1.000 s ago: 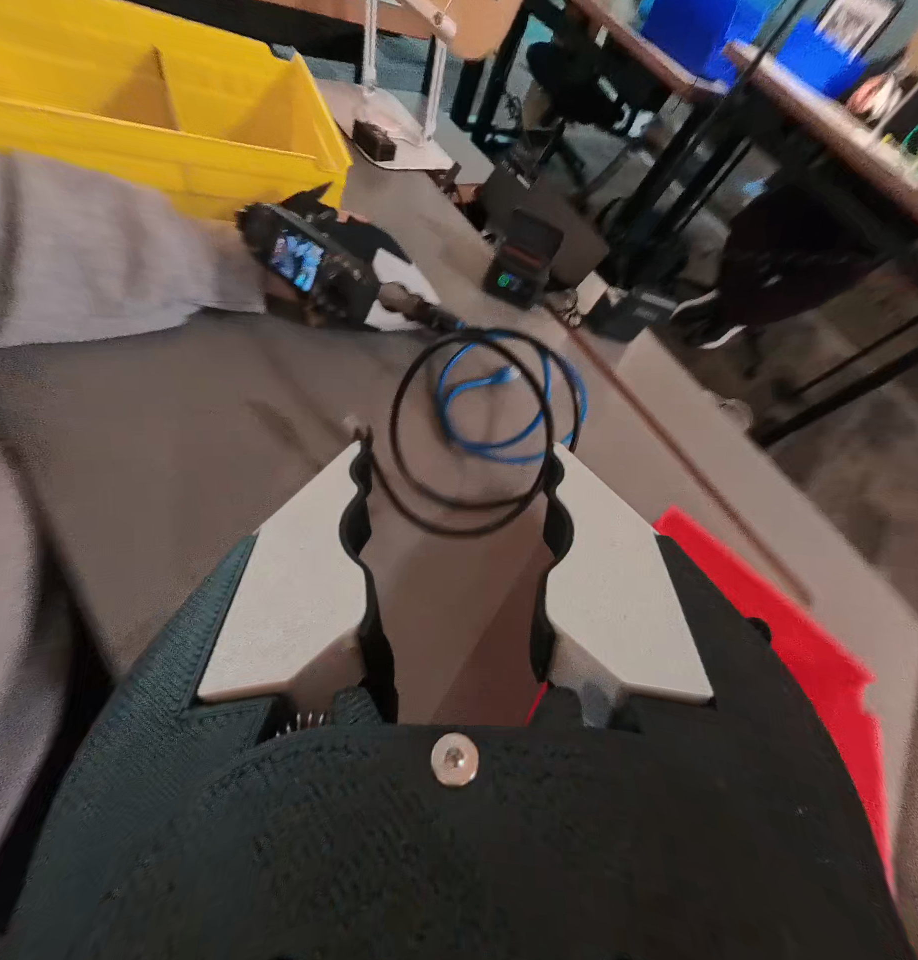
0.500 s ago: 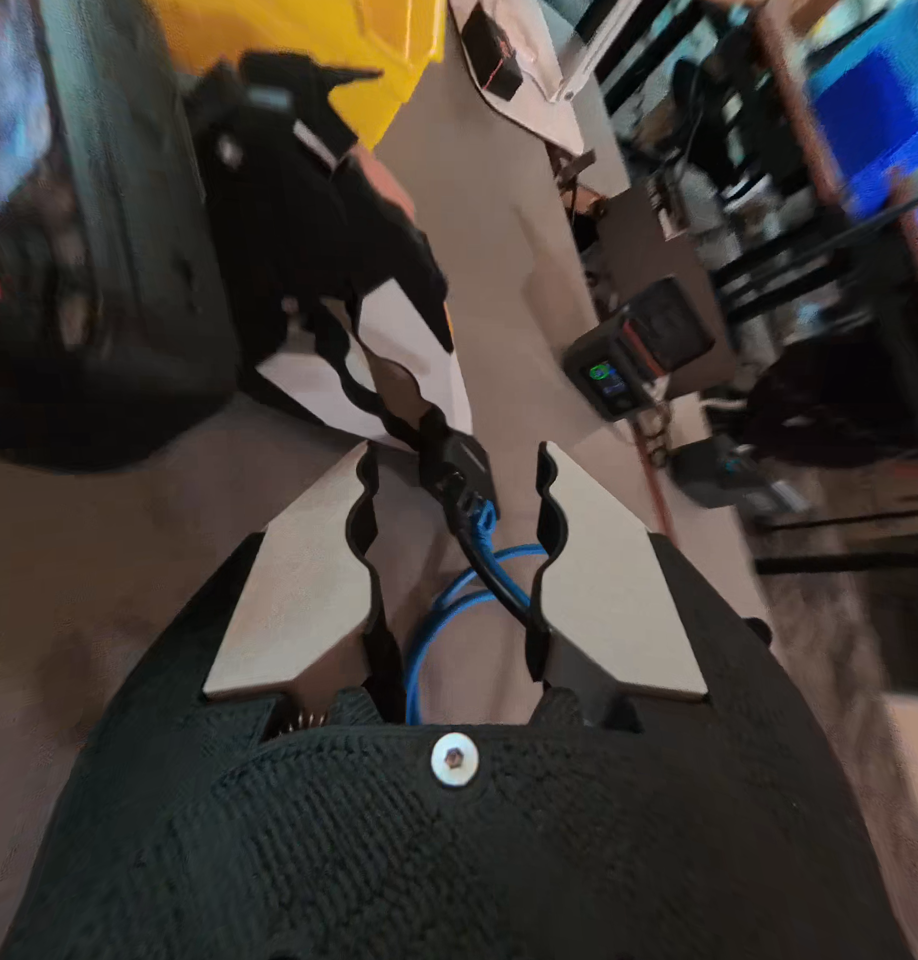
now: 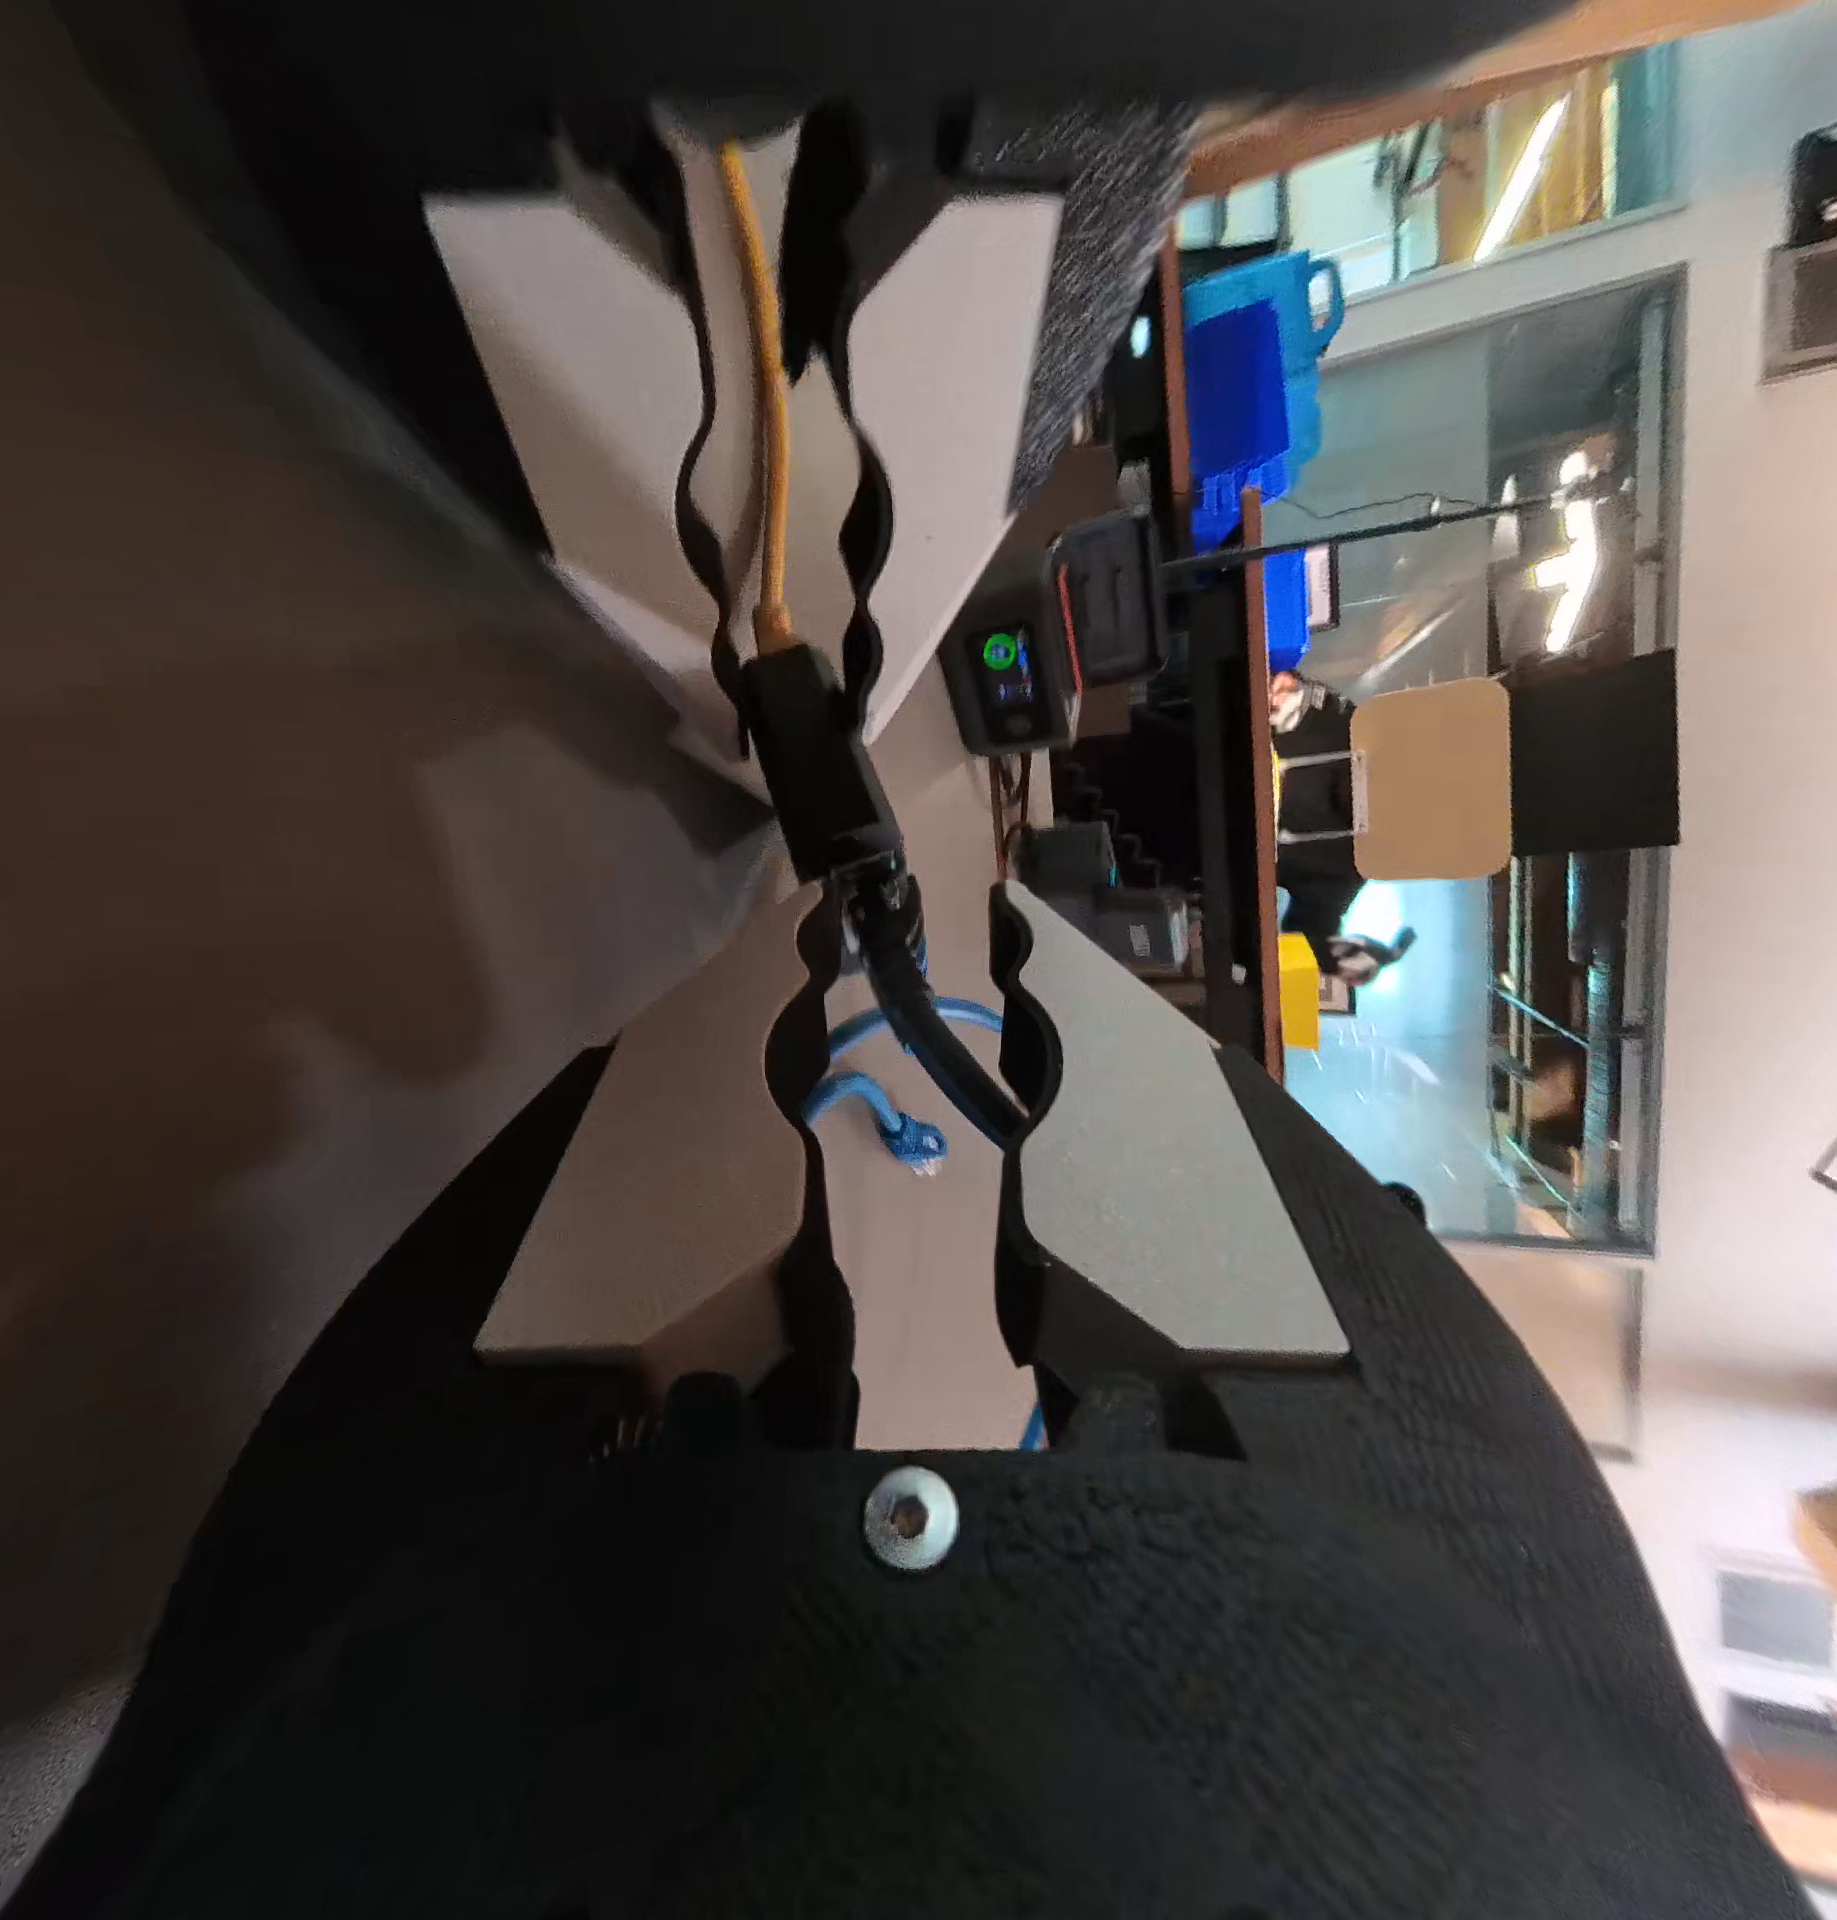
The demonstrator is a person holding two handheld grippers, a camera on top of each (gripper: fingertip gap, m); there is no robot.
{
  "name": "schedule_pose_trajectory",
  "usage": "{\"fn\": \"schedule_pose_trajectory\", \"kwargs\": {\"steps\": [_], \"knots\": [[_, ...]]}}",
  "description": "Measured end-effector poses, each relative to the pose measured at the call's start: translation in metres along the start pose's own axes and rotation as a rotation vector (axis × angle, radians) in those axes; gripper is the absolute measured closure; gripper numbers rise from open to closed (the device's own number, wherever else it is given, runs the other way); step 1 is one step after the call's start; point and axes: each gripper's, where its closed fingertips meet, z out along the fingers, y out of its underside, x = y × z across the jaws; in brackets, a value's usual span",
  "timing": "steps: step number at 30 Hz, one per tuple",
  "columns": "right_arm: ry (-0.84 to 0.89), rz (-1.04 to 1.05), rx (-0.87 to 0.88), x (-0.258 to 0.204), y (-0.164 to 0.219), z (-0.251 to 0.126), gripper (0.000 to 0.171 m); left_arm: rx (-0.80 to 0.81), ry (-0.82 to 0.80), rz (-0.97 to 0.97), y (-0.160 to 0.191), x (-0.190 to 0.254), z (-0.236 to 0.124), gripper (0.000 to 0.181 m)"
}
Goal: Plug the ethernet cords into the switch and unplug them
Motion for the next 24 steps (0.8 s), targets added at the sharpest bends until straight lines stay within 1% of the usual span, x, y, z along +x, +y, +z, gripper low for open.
{"fn": "schedule_pose_trajectory", "kwargs": {"steps": [1, 4, 9, 12, 14, 16, 17, 21, 24], "knots": [[-0.003, -0.045, -0.051, -0.002, 0.006, 0.002, 0.144, 0.005, 0.001, 0.01, -0.001, 0.0, -0.001, 0.16], [-0.032, -0.084, -0.078, -0.009, 0.011, 0.003, 0.143, 0.005, -0.01, 0.046, 0.001, 0.0, -0.003, 0.16], [-0.028, -0.118, -0.044, -0.011, 0.003, 0.001, 0.158, 0.02, -0.005, 0.065, -0.003, 0.004, -0.005, 0.16], [-0.043, -0.076, -0.046, -0.009, 0.004, 0.001, 0.158, 0.036, -0.006, 0.049, -0.005, 0.004, -0.004, 0.16], [-0.036, -0.079, -0.044, -0.009, 0.004, 0.002, 0.159, 0.08, -0.001, 0.017, -0.012, 0.004, -0.004, 0.158], [-0.035, -0.06, -0.031, -0.009, 0.002, 0.001, 0.159, 0.097, 0.016, -0.006, -0.016, 0.005, -0.002, 0.143], [-0.035, -0.041, -0.019, -0.008, 0.0, 0.001, 0.159, 0.085, -0.005, -0.008, -0.015, 0.001, 0.0, 0.139], [-0.042, 0.042, 0.037, -0.003, -0.006, -0.005, 0.159, 0.043, -0.045, 0.02, -0.009, -0.003, 0.002, 0.138], [-0.06, 0.074, 0.065, -0.003, -0.009, -0.009, 0.159, 0.061, -0.047, 0.052, -0.015, -0.001, 0.002, 0.138]]}}
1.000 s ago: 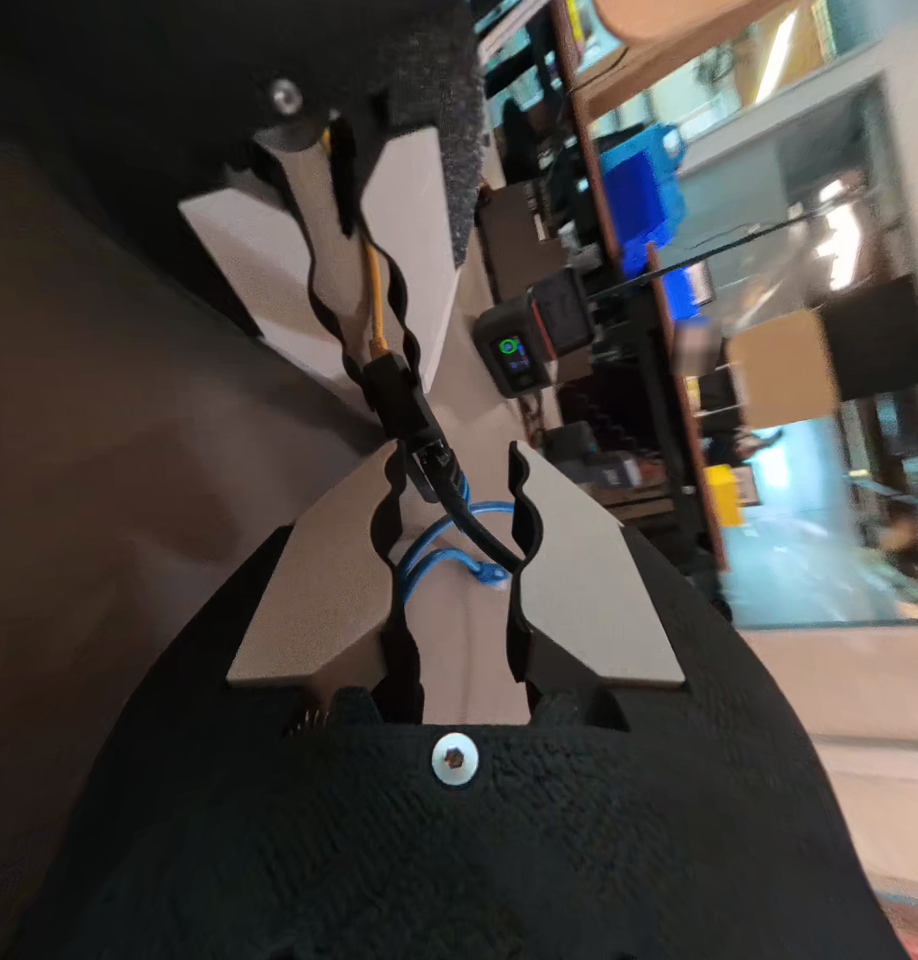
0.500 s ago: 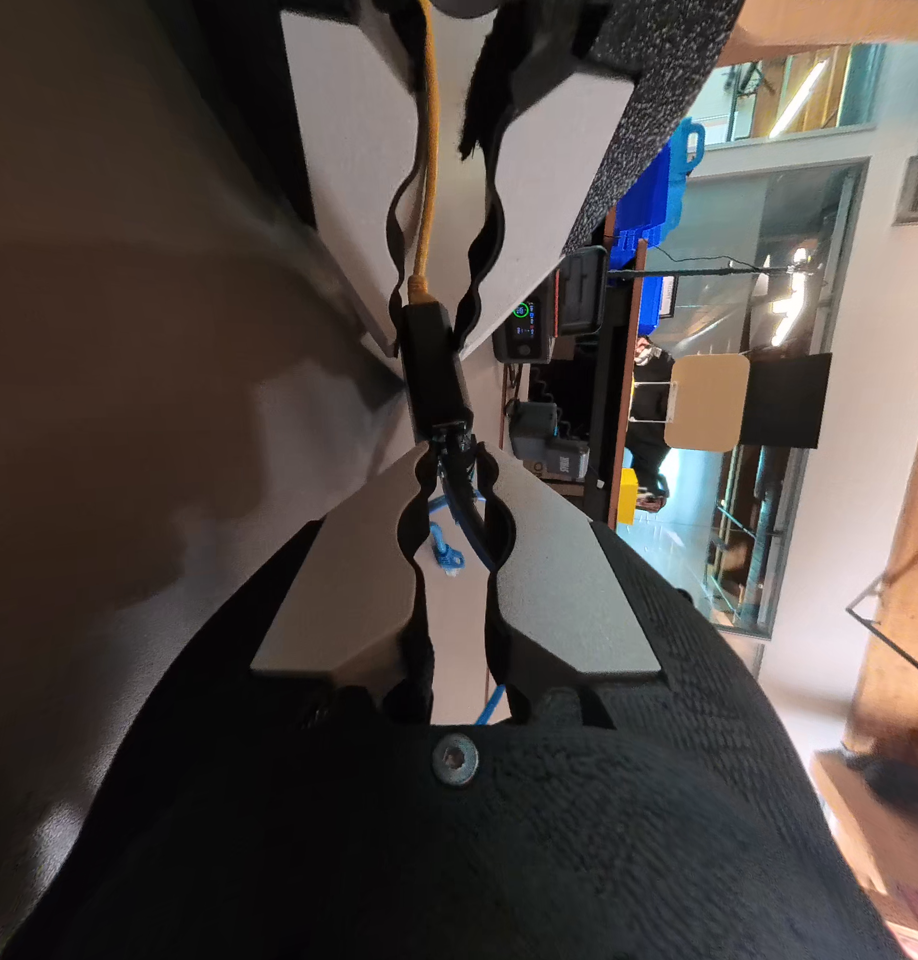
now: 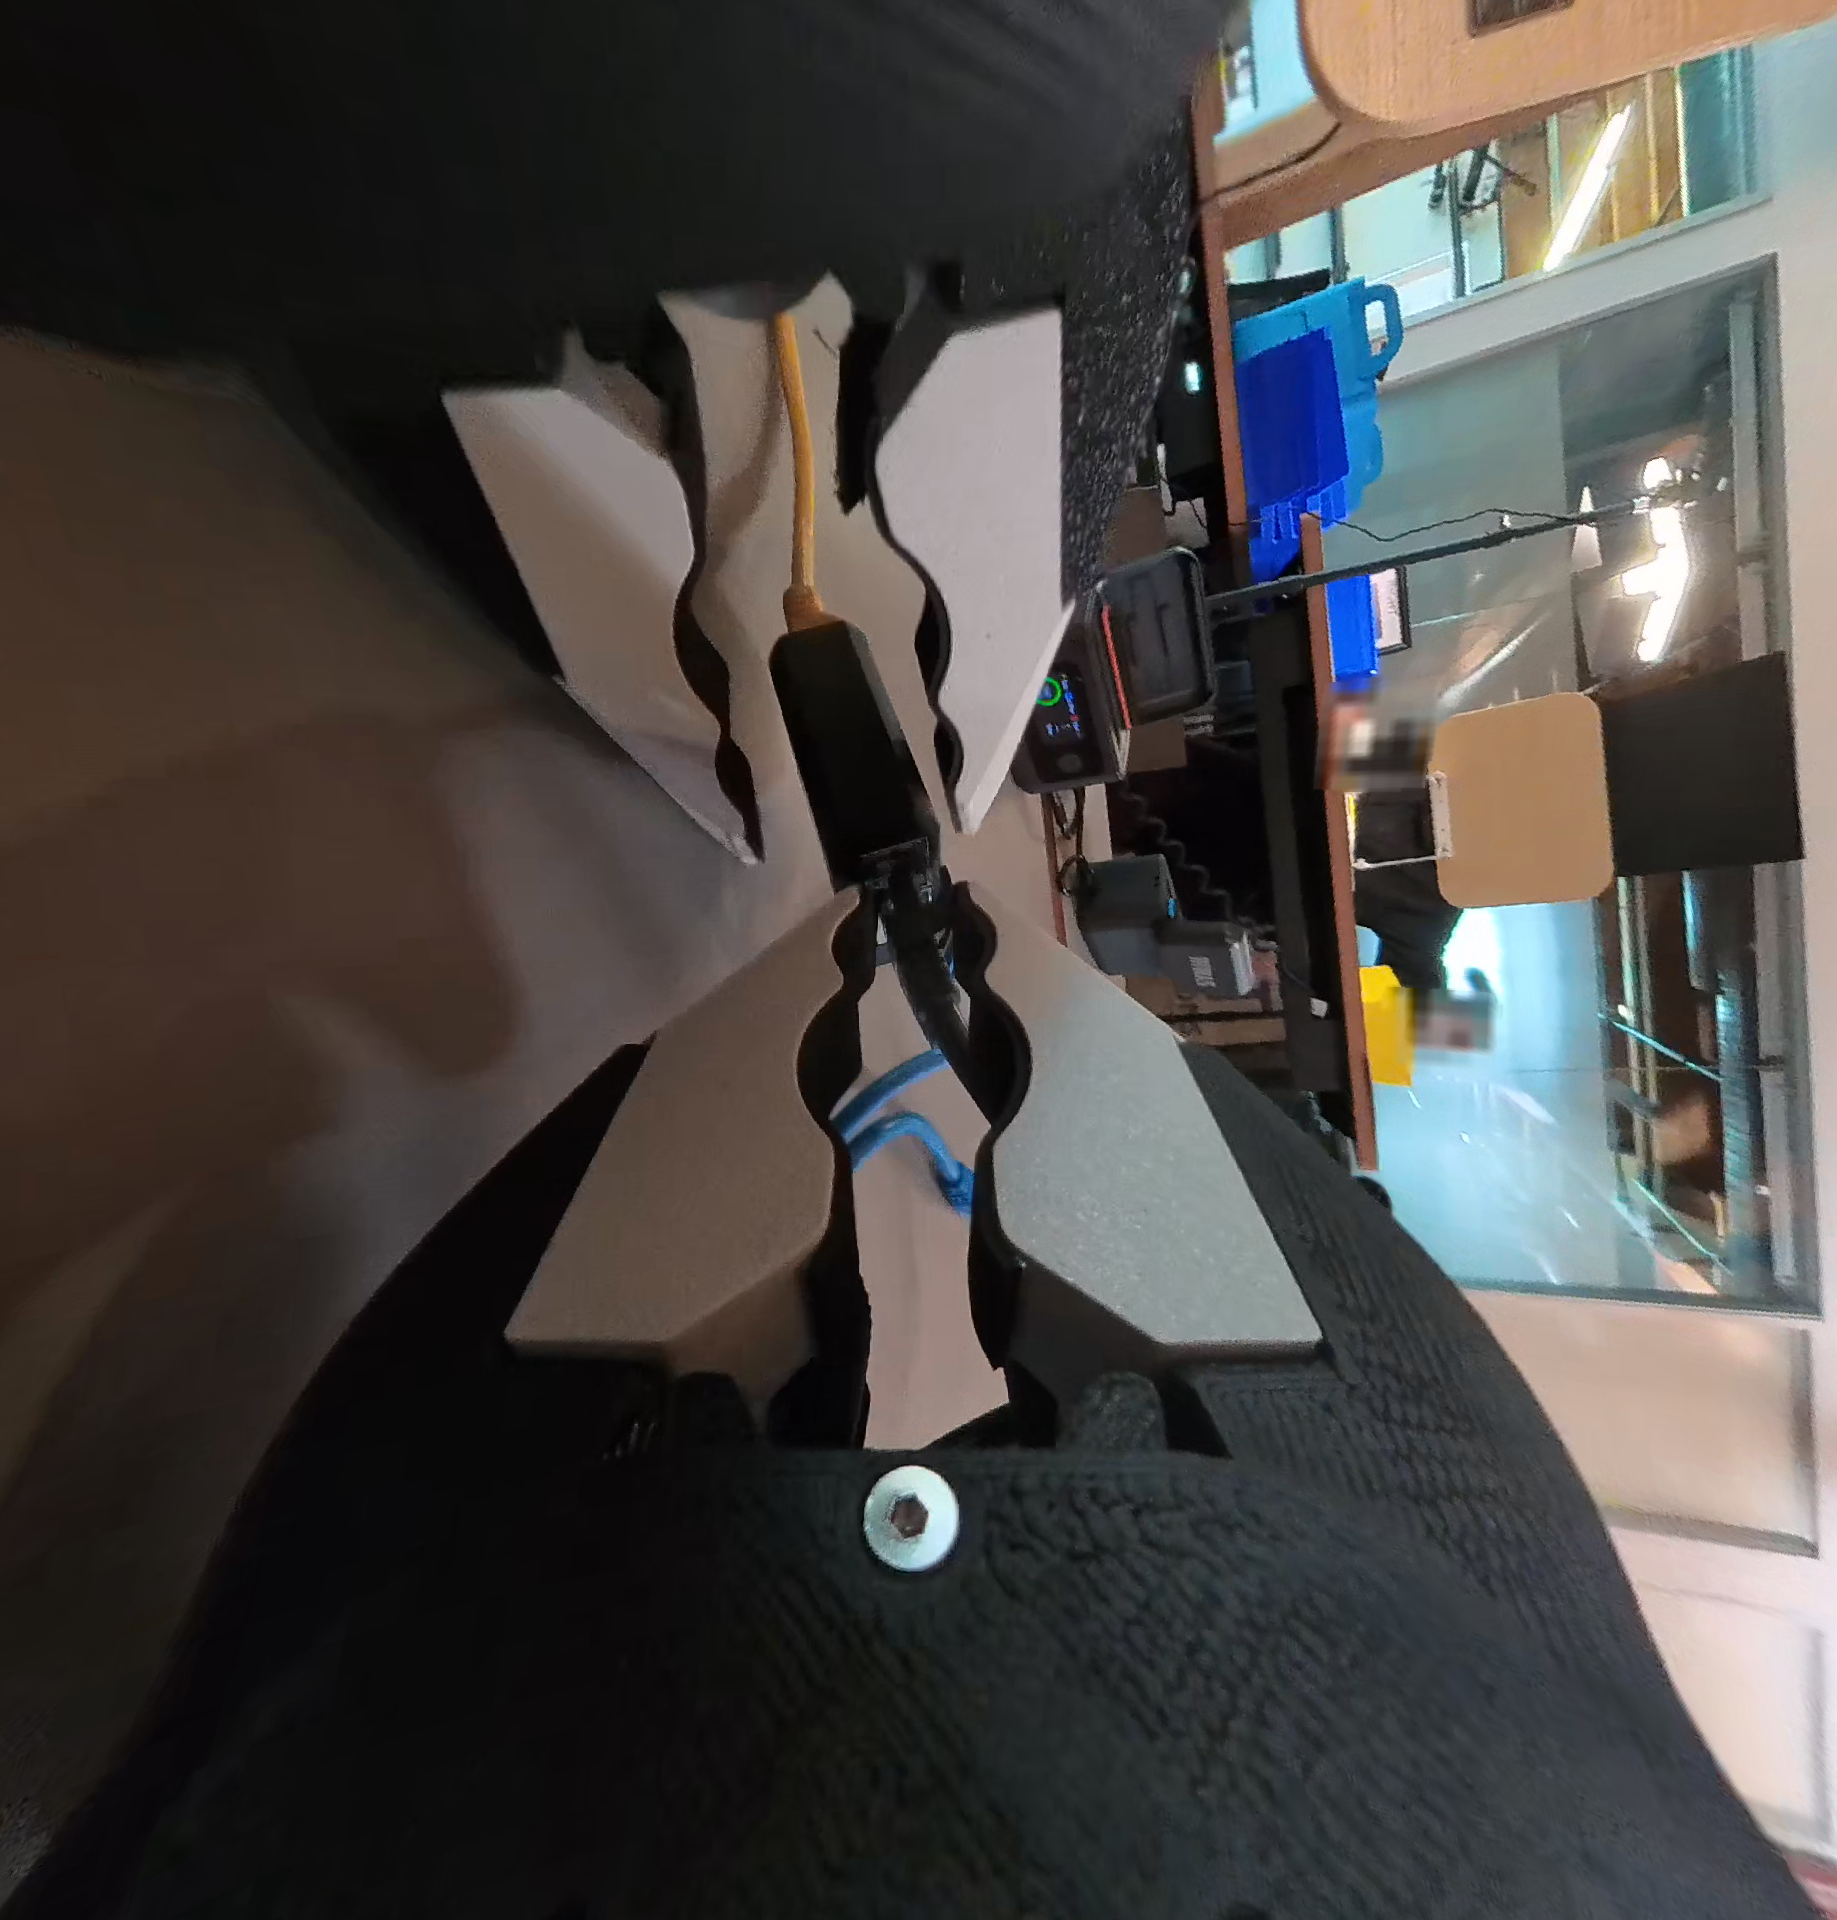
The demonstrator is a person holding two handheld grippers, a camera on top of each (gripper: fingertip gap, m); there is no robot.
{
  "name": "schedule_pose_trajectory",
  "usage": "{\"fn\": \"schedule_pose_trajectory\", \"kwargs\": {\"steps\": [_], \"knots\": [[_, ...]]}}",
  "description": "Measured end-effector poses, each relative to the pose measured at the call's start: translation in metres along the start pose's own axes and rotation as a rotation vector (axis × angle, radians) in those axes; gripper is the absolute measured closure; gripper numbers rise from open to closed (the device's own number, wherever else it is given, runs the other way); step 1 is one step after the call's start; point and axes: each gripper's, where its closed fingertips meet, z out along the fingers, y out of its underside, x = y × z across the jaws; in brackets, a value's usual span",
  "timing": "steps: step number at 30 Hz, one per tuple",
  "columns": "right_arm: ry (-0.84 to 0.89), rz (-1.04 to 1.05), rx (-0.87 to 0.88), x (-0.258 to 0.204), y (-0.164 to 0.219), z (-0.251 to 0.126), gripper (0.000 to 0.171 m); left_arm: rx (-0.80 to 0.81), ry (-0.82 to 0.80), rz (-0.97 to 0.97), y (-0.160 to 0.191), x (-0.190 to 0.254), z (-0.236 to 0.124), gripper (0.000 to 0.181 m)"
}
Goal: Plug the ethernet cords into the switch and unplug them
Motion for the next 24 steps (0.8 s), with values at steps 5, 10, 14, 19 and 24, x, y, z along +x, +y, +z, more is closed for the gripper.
{"fn": "schedule_pose_trajectory", "kwargs": {"steps": [5, 10, 14, 19, 24], "knots": [[-0.027, -0.012, 0.002, -0.0034, 0.0009, -0.0034, 0.158, -0.018, 0.01, 0.035, -0.0021, 0.0031, 0.0009, 0.157], [-0.009, -0.064, -0.018, -0.0019, 0.0018, -0.005, 0.158, -0.016, 0.031, 0.007, -0.0007, 0.0035, 0.0019, 0.158], [-0.004, -0.075, -0.033, -0.0016, 0.0023, -0.0054, 0.158, -0.013, 0.038, 0.003, 0.0002, 0.0038, 0.0021, 0.158], [-0.008, -0.08, -0.075, -0.0021, 0.0043, -0.0043, 0.158, -0.01, 0.041, 0.008, 0.0011, 0.0041, 0.0027, 0.159], [-0.067, -0.095, -0.088, -0.0053, 0.0047, -0.0054, 0.159, 0.016, 0.052, 0.018, -0.0004, 0.0061, 0.0023, 0.159]]}}
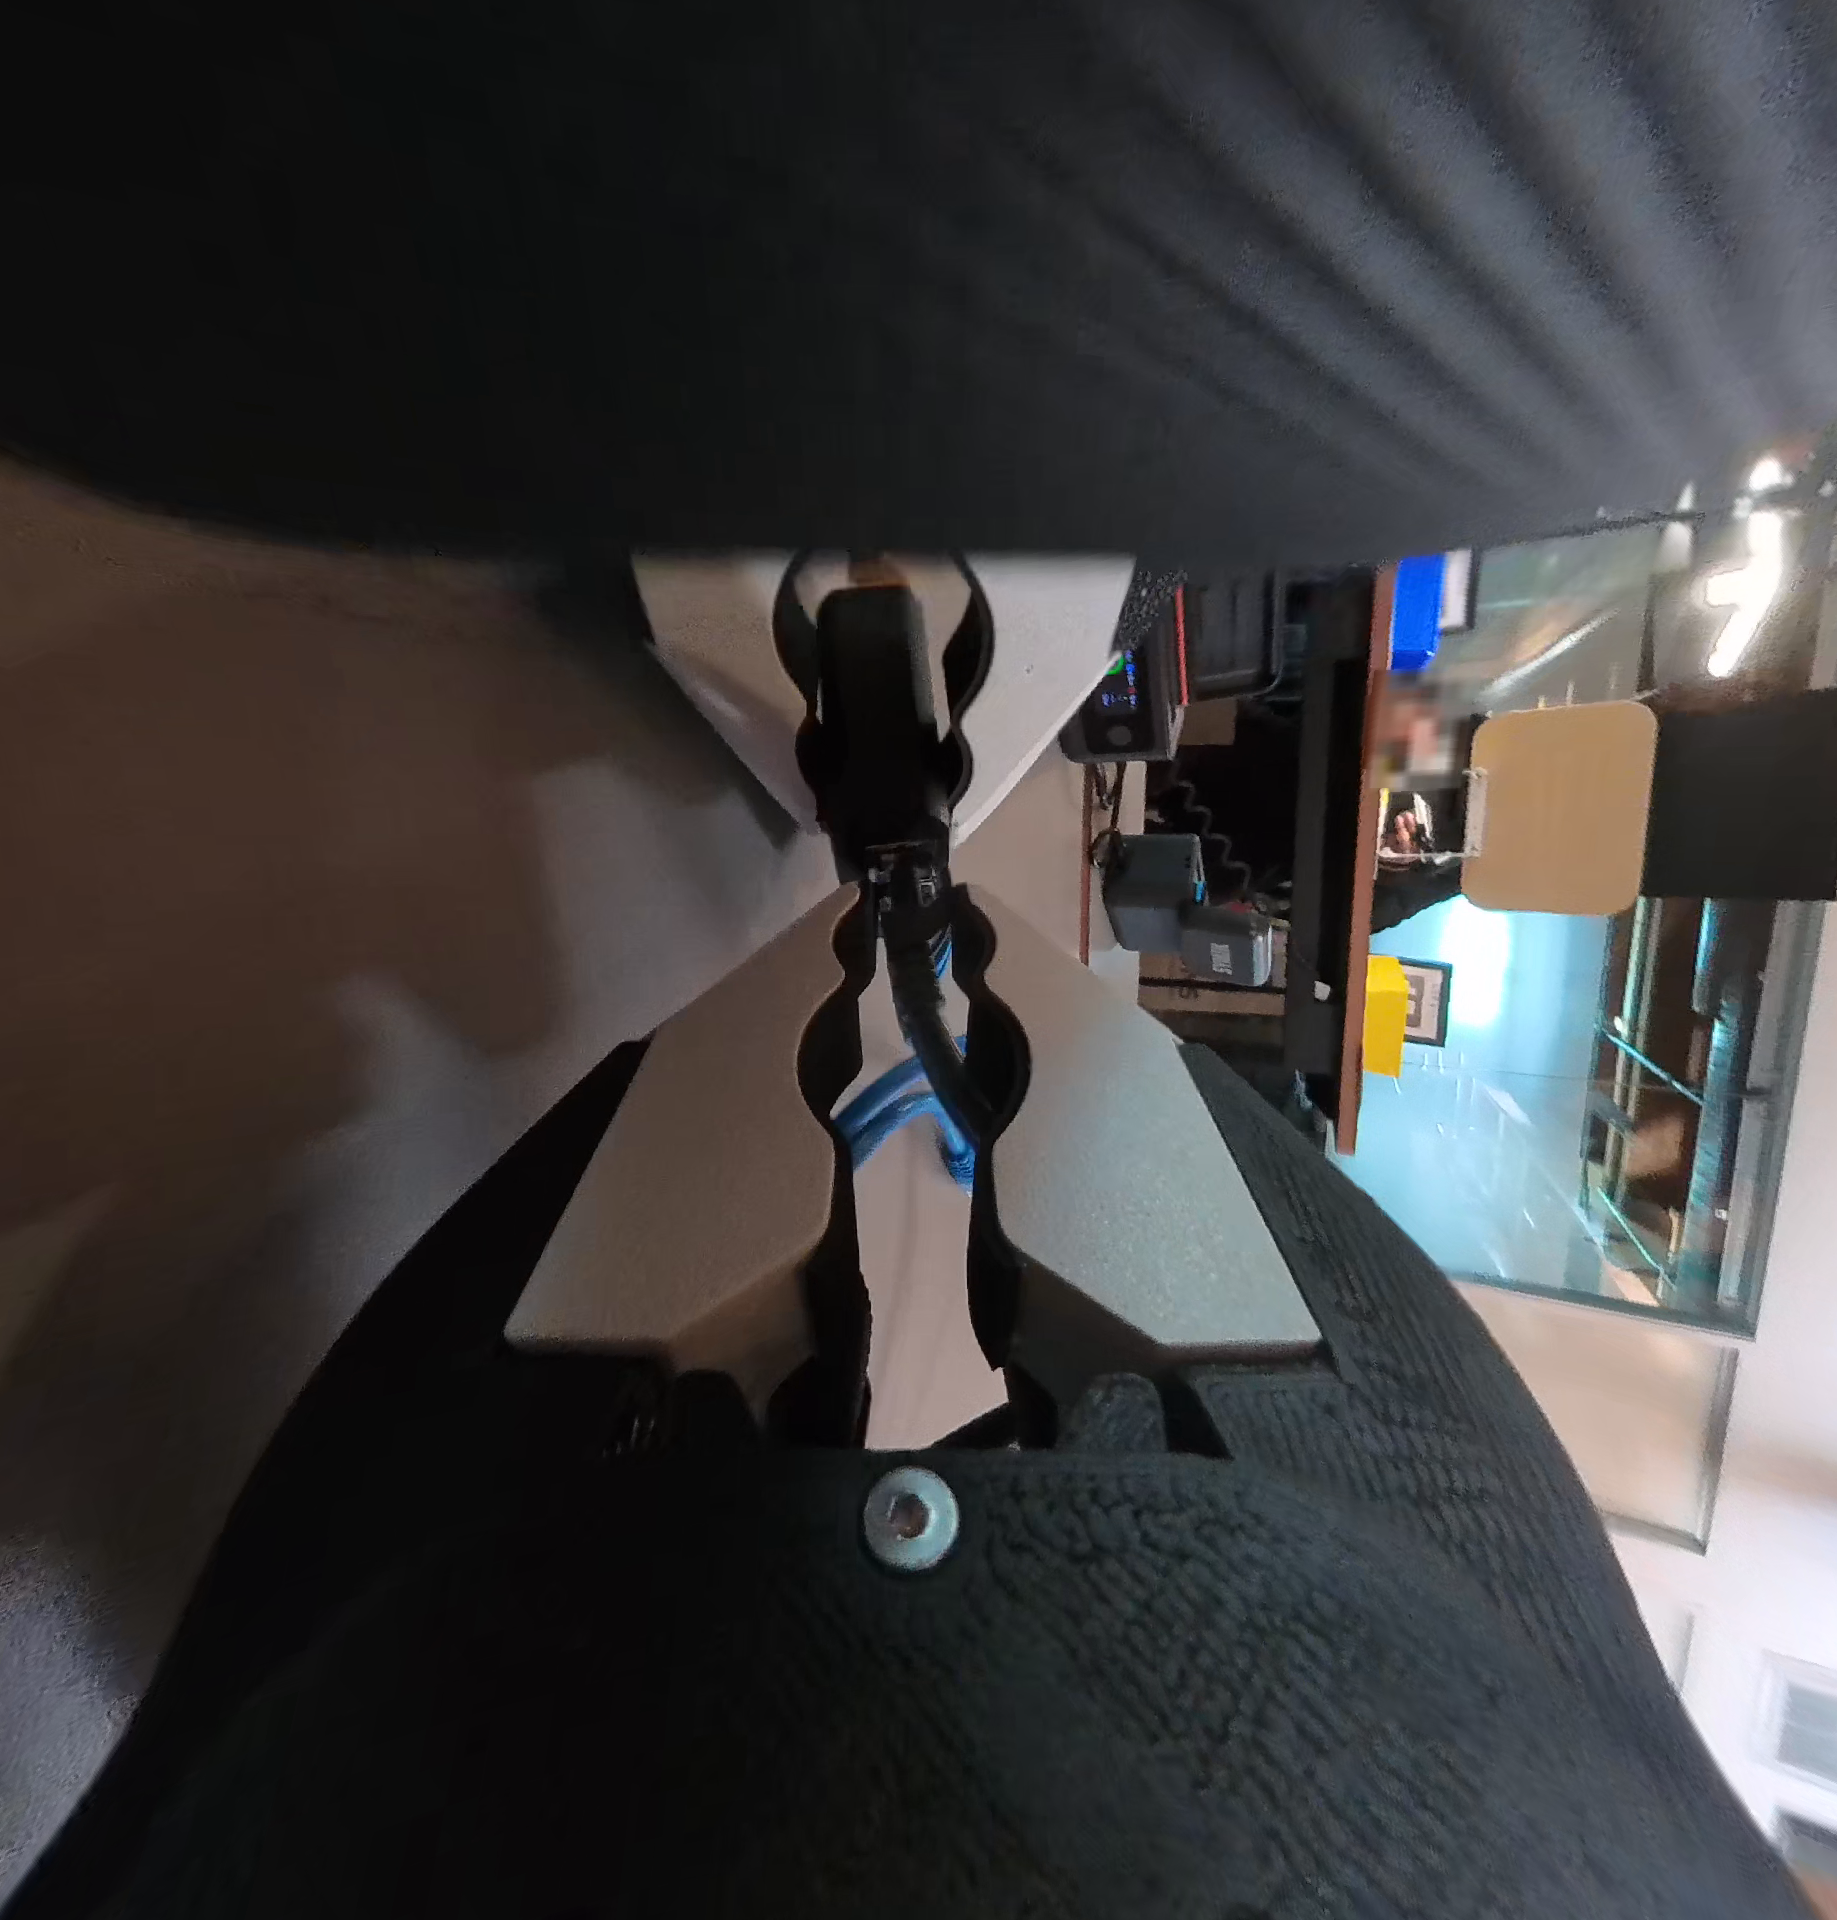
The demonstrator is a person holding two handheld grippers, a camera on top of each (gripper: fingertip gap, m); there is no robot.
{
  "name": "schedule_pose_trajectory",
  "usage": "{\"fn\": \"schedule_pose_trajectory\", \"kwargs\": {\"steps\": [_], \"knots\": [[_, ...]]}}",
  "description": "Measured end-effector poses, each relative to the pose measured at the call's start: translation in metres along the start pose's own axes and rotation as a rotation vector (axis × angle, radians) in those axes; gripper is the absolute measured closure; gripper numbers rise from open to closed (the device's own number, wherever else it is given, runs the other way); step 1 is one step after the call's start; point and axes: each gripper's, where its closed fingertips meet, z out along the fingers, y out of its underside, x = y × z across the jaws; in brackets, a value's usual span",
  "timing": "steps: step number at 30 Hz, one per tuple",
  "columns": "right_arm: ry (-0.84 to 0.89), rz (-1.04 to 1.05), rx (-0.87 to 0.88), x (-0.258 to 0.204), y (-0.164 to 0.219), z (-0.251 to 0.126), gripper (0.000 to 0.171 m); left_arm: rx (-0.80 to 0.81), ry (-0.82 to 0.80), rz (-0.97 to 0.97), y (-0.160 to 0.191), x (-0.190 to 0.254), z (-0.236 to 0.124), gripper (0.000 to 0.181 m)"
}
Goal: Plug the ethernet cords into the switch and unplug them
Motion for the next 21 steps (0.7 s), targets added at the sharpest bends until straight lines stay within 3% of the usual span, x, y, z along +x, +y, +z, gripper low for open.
{"fn": "schedule_pose_trajectory", "kwargs": {"steps": [5, 12, 21], "knots": [[-0.15, -0.08, 0.041, -0.006, 0.001, -0.005, 0.159, 0.041, 0.008, 0.048, -0.005, 0.004, 0.0, 0.159], [-0.412, -0.404, 0.047, -0.013, 0.0, -0.008, 0.157, 0.071, 0.015, 0.064, -0.007, 0.005, -0.002, 0.159], [-0.612, -0.719, 0.024, -0.011, 0.0, -0.011, 0.157, 0.098, 0.025, 0.018, -0.007, 0.004, -0.002, 0.159]]}}
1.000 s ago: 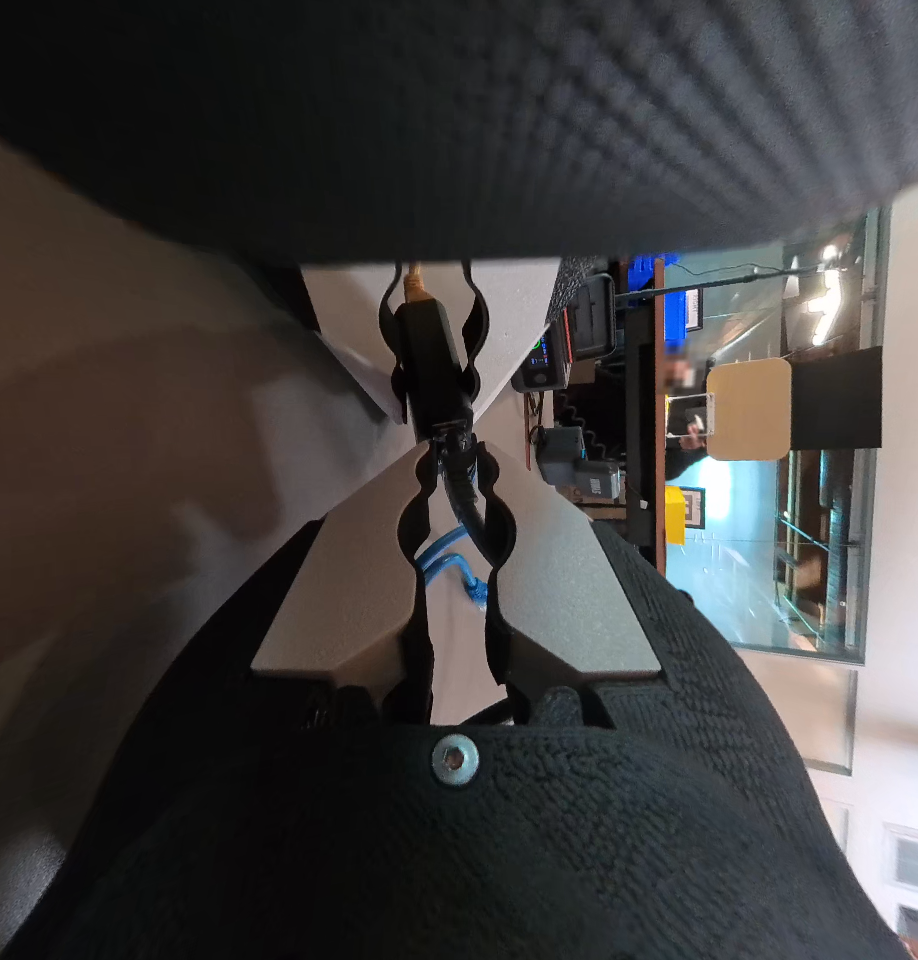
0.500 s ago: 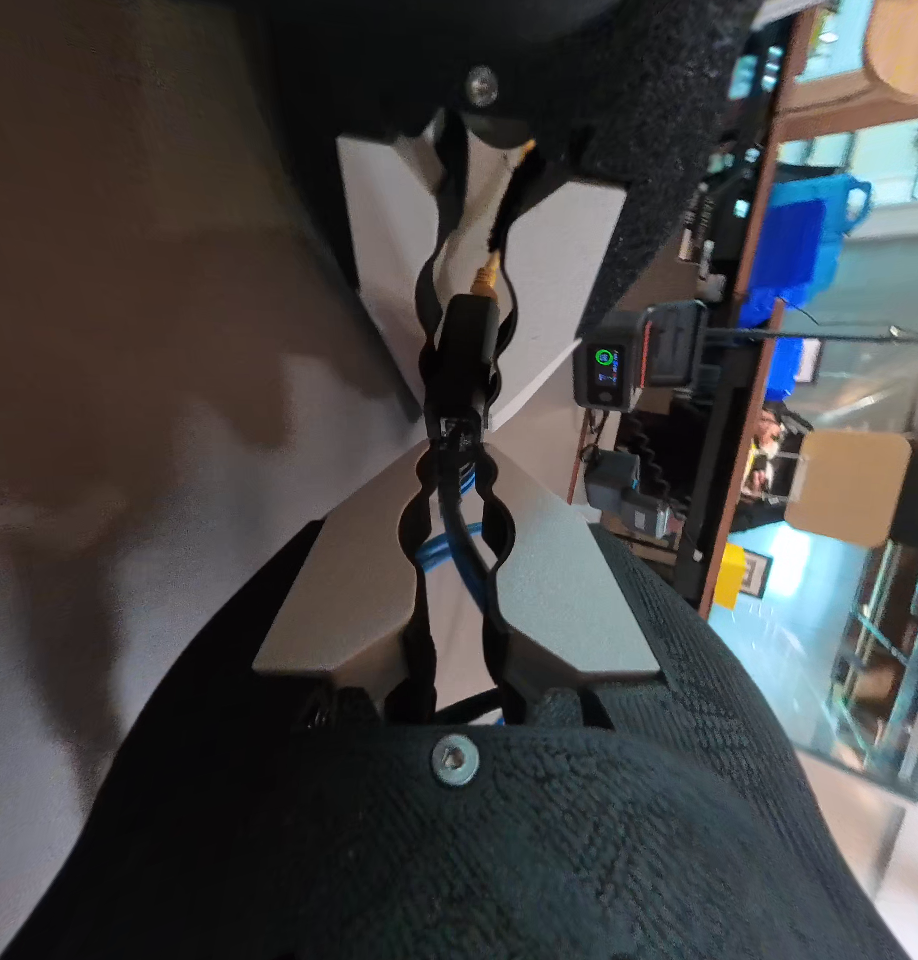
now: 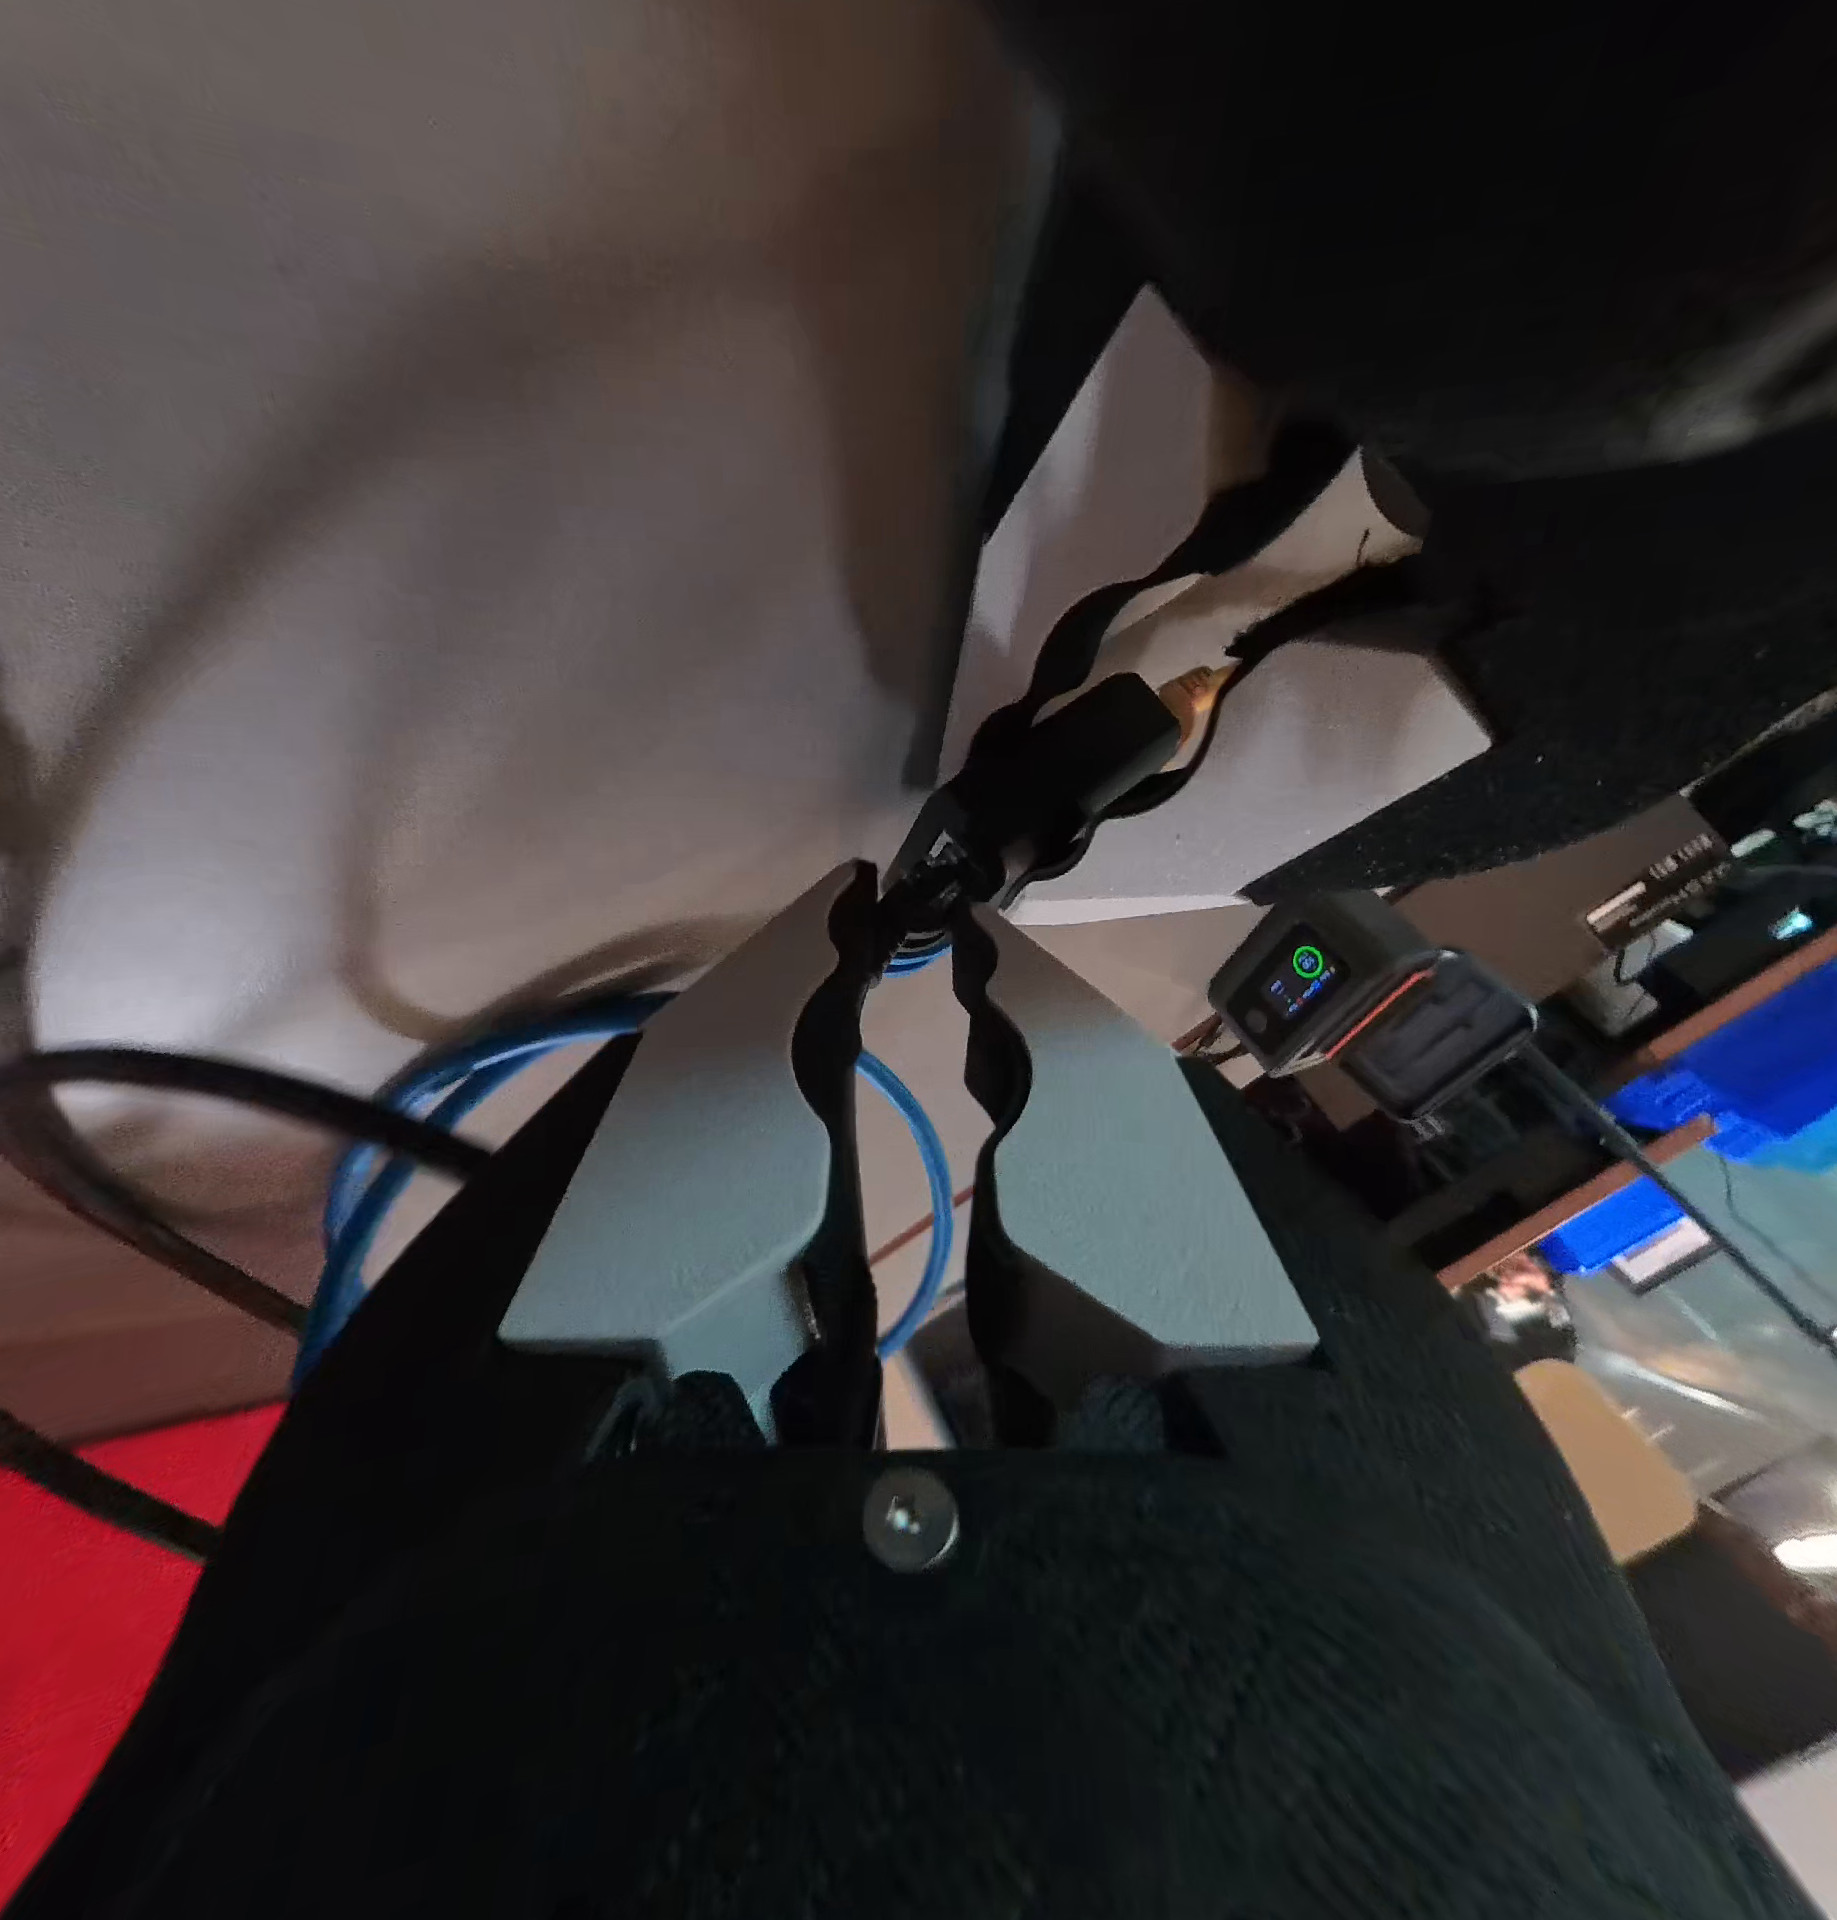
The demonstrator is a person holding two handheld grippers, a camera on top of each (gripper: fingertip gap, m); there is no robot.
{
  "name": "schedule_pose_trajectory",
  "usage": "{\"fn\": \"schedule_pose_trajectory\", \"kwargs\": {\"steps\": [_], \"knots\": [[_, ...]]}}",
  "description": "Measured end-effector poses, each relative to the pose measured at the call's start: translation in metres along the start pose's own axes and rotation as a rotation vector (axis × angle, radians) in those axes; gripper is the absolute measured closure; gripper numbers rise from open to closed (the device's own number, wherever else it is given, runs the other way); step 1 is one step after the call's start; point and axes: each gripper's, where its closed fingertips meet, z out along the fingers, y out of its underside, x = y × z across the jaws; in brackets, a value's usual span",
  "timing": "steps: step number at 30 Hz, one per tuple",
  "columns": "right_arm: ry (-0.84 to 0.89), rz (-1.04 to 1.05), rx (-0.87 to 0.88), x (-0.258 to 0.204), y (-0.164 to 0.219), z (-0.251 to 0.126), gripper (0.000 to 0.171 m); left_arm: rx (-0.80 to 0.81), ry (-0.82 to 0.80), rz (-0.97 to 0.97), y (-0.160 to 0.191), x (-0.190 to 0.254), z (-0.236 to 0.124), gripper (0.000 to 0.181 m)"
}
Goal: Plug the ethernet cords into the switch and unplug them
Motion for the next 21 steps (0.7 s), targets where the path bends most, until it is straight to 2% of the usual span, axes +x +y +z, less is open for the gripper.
{"fn": "schedule_pose_trajectory", "kwargs": {"steps": [14, 21], "knots": [[-0.137, -0.189, -0.009, -0.01, -0.002, -0.018, 0.158, 0.137, 0.029, -0.074, -0.023, 0.002, -0.002, 0.158], [-0.222, 0.044, 0.121, -0.012, -0.005, -0.034, 0.158, 0.23, 0.034, -0.156, -0.038, -0.003, -0.008, 0.159]]}}
